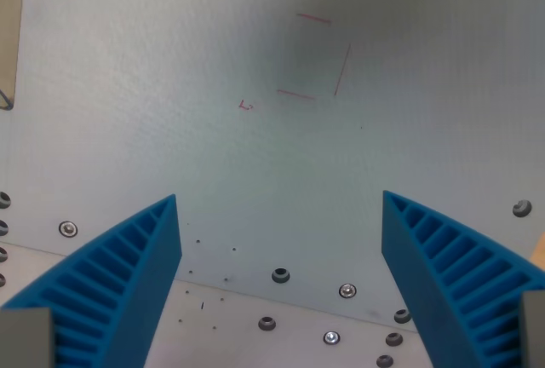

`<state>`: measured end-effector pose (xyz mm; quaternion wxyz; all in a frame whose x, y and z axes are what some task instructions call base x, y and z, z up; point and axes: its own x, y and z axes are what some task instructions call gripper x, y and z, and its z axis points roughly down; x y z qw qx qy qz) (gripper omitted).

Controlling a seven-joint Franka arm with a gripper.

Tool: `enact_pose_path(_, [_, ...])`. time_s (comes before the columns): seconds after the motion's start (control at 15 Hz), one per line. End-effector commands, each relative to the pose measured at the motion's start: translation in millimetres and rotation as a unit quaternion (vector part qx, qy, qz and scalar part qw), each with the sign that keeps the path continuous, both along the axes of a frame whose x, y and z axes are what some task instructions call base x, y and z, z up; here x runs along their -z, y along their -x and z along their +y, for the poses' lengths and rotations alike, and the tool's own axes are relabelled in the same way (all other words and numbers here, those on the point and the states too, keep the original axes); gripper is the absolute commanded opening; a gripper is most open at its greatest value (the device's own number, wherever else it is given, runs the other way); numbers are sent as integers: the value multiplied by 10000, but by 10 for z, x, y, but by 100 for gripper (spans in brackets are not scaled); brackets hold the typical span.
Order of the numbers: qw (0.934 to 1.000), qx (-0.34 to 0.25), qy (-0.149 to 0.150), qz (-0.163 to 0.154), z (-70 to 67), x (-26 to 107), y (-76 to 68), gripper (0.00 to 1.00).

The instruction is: Rotate around gripper negative z

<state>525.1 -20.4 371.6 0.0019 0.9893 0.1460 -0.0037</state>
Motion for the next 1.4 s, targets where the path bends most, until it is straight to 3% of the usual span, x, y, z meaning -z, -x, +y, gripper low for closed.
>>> enact_pose_path(0.07, [10000, -57, -1, -21, -1, -22, 3, 100])
enact_pose_path(1.4, [9925, -1221, -6, -16, -1, -22, 3, 100])
